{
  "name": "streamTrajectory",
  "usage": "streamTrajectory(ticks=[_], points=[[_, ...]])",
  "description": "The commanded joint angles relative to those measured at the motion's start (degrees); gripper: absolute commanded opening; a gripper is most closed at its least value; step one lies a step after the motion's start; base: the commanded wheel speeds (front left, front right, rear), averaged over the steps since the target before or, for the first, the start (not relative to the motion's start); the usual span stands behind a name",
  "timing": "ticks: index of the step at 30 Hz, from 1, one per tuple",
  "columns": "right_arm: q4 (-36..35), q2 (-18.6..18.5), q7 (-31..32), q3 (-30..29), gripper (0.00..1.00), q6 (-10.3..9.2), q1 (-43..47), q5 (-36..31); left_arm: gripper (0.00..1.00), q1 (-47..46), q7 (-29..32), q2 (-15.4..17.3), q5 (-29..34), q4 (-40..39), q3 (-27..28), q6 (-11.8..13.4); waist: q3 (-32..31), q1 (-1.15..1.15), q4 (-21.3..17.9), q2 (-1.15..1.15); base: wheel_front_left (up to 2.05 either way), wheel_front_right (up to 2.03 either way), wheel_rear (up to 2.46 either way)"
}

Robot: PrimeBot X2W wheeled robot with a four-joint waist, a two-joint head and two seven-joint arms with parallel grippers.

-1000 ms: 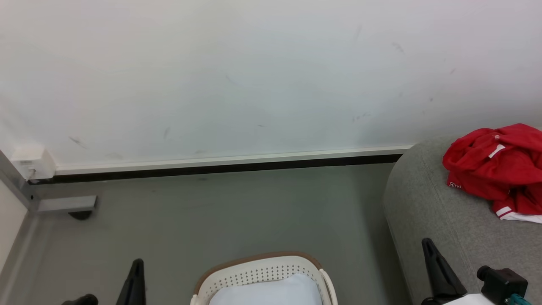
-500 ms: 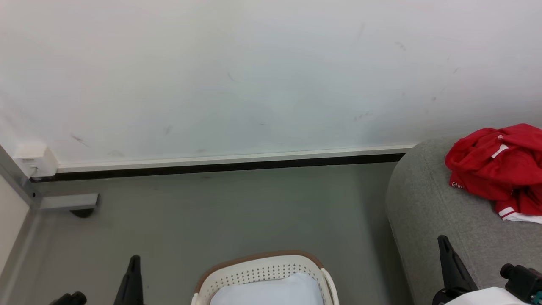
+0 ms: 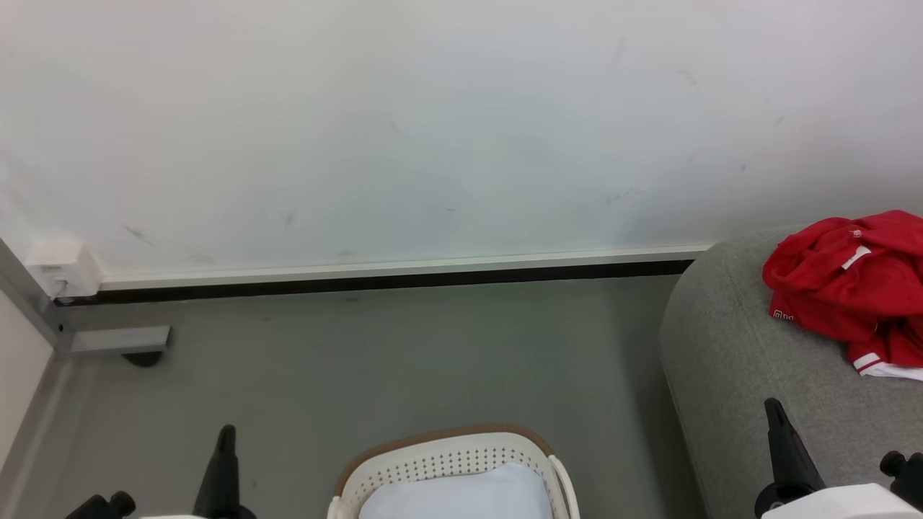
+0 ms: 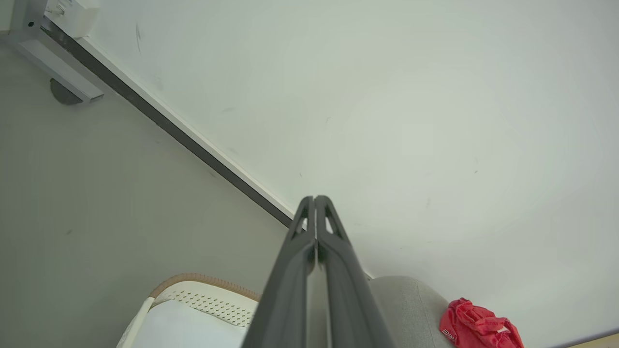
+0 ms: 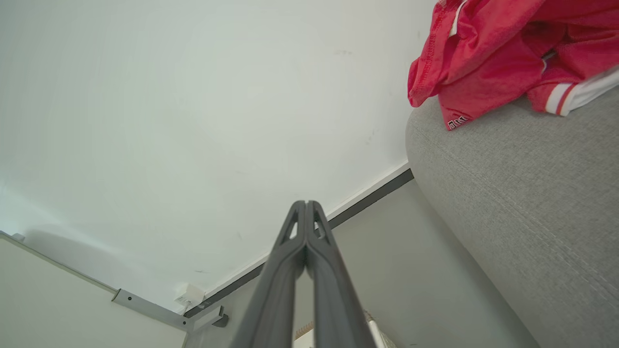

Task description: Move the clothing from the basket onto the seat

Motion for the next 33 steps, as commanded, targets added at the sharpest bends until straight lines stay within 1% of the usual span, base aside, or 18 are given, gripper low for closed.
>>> streamTrajectory(ticks=[1, 19, 33], points=[[-0.96, 0.03, 0.3, -0.64, 0.0, -0.04, -1.49, 1.35, 0.0, -1.36, 0.22, 0.38, -1.32, -0.47, 0.36, -0.26, 0.01, 0.0, 0.02, 0.0, 0.0, 0.0, 0.0], [-1.45, 0.54, 3.23, -3.46, 0.0, -0.05, -1.64, 12.16, 0.0, -2.67, 3.56, 0.43, -13.35, 0.03, 0.97, -0.39, 0.3, 0.0, 0.46, 0.0, 0.0, 0.0, 0.0], [-1.75, 0.86, 5.19, -5.39, 0.0, -0.07, -1.68, 19.36, 0.0, -3.52, 5.79, 0.46, -21.12, 0.36, 1.43, -0.52, 0.52, -0.01, 0.8, 0.0, 0.0, 0.0, 0.0]])
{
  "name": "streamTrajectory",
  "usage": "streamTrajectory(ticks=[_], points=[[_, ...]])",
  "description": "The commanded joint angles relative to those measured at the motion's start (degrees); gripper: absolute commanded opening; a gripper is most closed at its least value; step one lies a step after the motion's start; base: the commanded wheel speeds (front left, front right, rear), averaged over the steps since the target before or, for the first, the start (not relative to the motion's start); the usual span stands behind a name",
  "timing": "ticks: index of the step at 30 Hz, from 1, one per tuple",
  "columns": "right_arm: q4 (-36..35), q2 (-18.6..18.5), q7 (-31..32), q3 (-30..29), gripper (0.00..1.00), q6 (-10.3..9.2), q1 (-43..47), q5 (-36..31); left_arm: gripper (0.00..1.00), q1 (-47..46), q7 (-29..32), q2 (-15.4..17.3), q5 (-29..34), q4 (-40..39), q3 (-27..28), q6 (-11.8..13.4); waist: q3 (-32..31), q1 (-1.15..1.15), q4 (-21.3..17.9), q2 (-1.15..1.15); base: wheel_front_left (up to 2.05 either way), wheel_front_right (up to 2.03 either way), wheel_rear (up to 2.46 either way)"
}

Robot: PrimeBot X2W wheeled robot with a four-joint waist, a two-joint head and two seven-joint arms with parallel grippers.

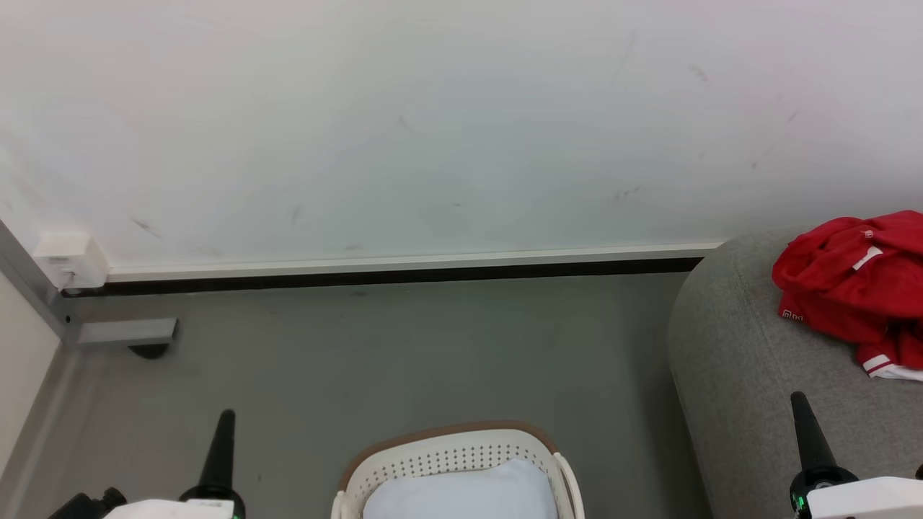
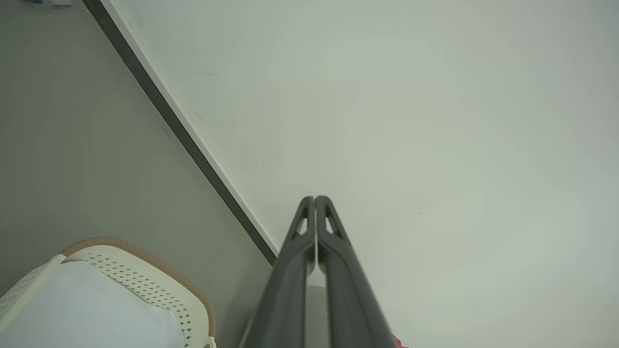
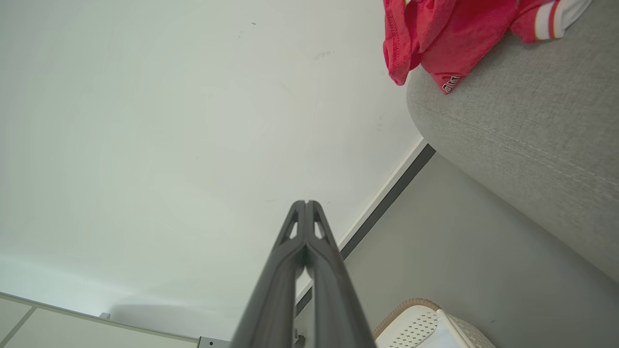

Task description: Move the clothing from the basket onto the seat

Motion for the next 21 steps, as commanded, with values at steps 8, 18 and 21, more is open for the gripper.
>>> streamTrajectory(ticks=[8, 18, 21], points=[[-0.72, -0.02, 1.17, -1.38, 0.0, -0.07, -1.16, 4.21, 0.0, -1.45, 1.42, 0.46, -4.64, -0.05, 0.55, -0.31, 0.13, -0.01, 0.19, 0.0, 0.0, 0.0, 0.0], [-0.92, 0.24, 2.4, -2.58, 0.0, -0.08, -1.16, 8.53, 0.0, -1.9, 2.7, 0.48, -9.54, 0.15, 0.81, -0.4, 0.29, -0.01, 0.44, 0.0, 0.0, 0.0, 0.0], [-0.99, 0.32, 2.75, -2.9, 0.0, -0.09, -1.16, 9.94, 0.0, -2.11, 3.03, 0.48, -10.89, 0.19, 0.87, -0.43, 0.33, -0.01, 0.51, 0.0, 0.0, 0.0, 0.0]])
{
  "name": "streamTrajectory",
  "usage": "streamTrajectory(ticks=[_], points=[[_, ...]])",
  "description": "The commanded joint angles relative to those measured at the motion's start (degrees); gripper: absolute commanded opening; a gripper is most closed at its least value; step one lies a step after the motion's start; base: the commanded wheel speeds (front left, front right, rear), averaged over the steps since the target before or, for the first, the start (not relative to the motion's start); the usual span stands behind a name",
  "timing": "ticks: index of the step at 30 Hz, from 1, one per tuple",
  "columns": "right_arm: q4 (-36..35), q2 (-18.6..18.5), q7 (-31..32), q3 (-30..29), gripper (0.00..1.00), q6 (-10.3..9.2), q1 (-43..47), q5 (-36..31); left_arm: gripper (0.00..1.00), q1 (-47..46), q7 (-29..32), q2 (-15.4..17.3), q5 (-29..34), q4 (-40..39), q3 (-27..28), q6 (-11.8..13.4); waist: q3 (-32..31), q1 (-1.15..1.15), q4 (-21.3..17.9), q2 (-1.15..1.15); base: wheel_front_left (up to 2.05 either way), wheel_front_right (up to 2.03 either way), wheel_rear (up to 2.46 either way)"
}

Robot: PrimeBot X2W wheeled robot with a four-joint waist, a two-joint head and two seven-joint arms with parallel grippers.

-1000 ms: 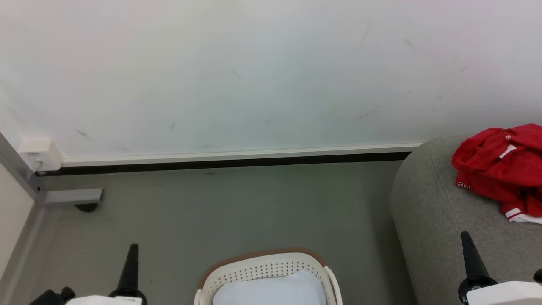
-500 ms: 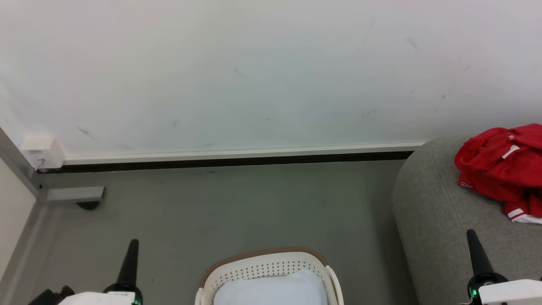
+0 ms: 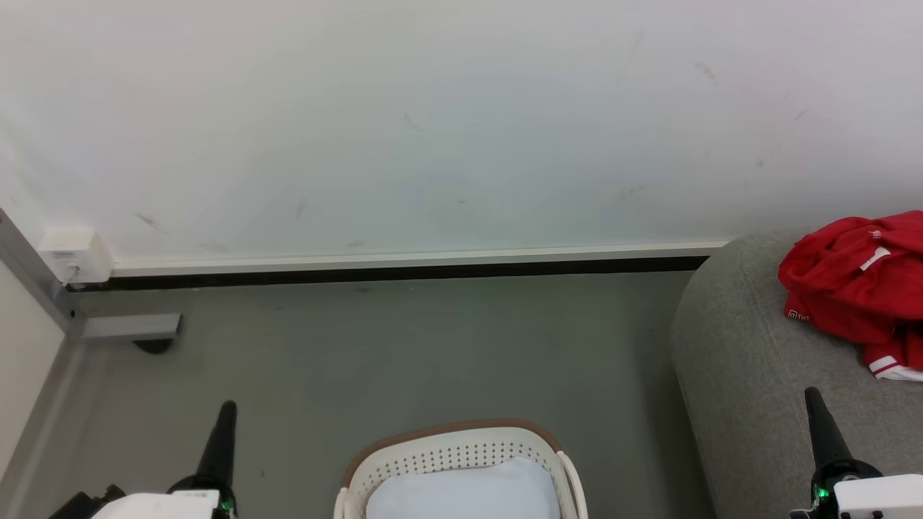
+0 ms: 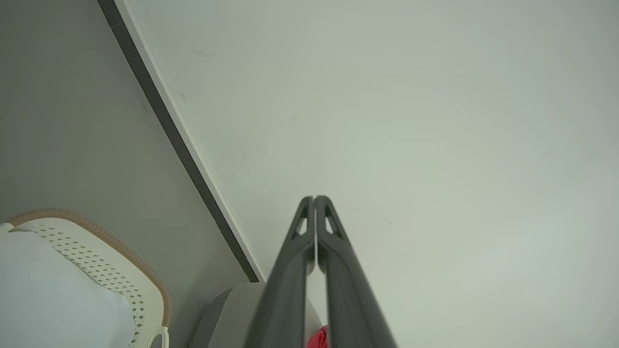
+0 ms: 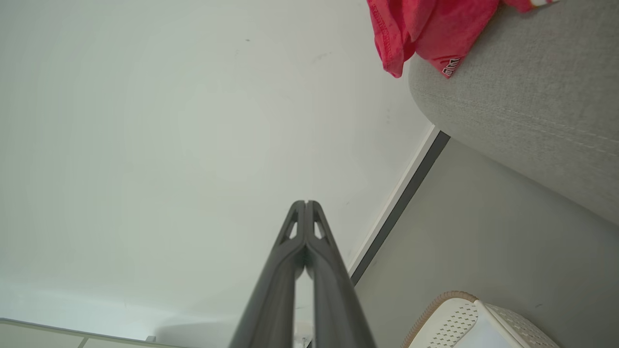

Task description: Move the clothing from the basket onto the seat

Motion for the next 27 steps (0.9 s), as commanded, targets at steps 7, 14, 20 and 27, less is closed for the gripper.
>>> streamTrajectory(ticks=[7, 14, 20, 27], points=[[-0.65, 0.13, 1.03, -1.11, 0.0, -0.09, -0.77, 3.72, 0.0, -1.18, 1.07, 0.47, -3.98, -0.09, 0.5, -0.42, 0.11, -0.01, 0.18, 0.0, 0.0, 0.0, 0.0], [-0.76, 0.27, 1.71, -1.88, 0.0, -0.1, -0.8, 6.24, 0.0, -1.52, 1.78, 0.48, -6.84, 0.04, 0.63, -0.43, 0.23, -0.01, 0.35, 0.0, 0.0, 0.0, 0.0], [-0.86, 0.41, 2.35, -2.4, 0.0, -0.11, -0.84, 8.59, 0.0, -1.69, 2.47, 0.48, -8.99, 0.16, 0.73, -0.44, 0.32, -0.01, 0.5, 0.0, 0.0, 0.0, 0.0], [-0.93, 0.57, 3.01, -3.03, 0.0, -0.11, -0.87, 10.84, 0.0, -2.01, 3.12, 0.49, -11.56, 0.29, 0.85, -0.49, 0.44, -0.01, 0.67, 0.0, 0.0, 0.0, 0.0]])
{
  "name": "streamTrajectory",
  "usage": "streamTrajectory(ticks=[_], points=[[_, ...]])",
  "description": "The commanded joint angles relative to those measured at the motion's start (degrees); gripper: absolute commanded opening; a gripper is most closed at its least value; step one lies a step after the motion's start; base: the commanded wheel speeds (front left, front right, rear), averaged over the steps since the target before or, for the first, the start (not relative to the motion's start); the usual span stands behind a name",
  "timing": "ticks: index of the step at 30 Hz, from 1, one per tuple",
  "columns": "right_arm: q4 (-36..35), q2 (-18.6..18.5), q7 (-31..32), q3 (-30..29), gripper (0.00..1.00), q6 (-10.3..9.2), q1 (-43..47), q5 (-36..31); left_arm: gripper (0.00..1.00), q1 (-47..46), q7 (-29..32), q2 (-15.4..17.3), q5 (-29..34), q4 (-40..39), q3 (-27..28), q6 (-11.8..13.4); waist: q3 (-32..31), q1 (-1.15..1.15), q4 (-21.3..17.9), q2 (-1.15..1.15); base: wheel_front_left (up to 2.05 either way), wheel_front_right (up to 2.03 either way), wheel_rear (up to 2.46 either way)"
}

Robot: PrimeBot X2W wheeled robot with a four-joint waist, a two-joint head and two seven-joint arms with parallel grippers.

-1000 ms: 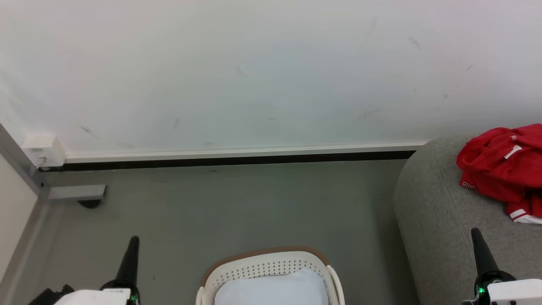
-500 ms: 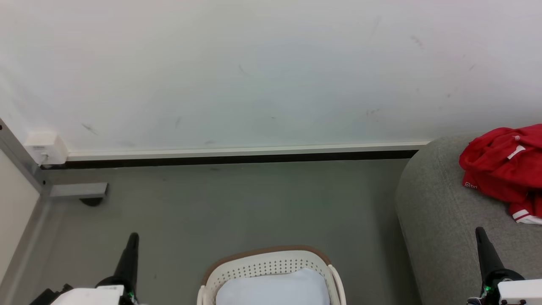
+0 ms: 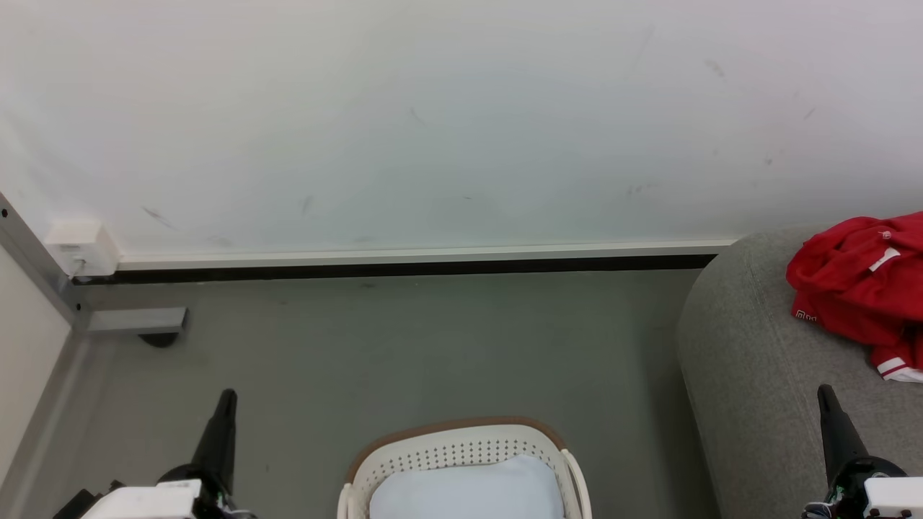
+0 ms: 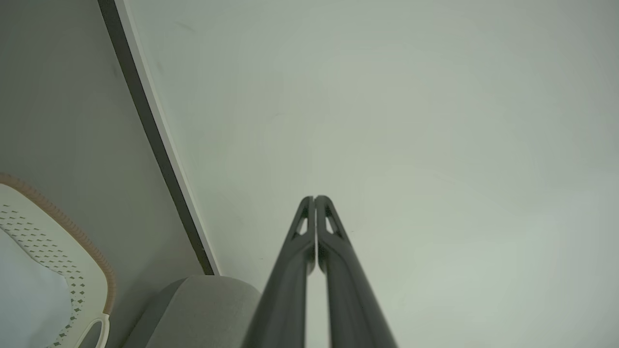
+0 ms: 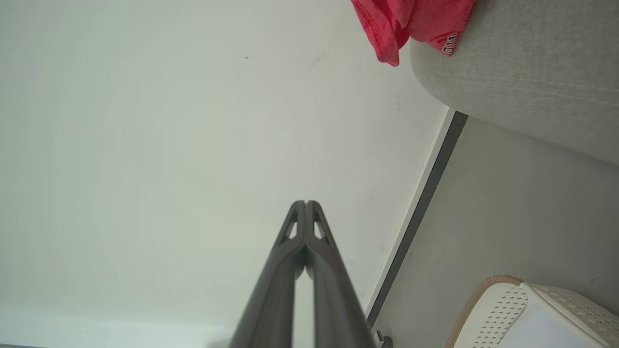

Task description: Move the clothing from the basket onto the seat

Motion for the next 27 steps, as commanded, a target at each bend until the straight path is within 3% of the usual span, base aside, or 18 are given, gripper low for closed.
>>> streamTrajectory(ticks=[1, 27], points=[[-0.44, 0.18, 0.32, -0.42, 0.0, -0.11, -0.72, 1.26, 0.0, -0.71, 0.28, 0.42, -0.99, 0.01, 0.22, -0.32, 0.02, 0.0, 0.04, 0.0, 0.0, 0.0, 0.0], [-0.46, 0.29, 0.85, -0.93, 0.0, -0.12, -0.72, 2.54, 0.0, -0.85, 0.81, 0.43, -3.05, 0.08, 0.28, -0.37, 0.11, 0.0, 0.17, 0.0, 0.0, 0.0, 0.0]])
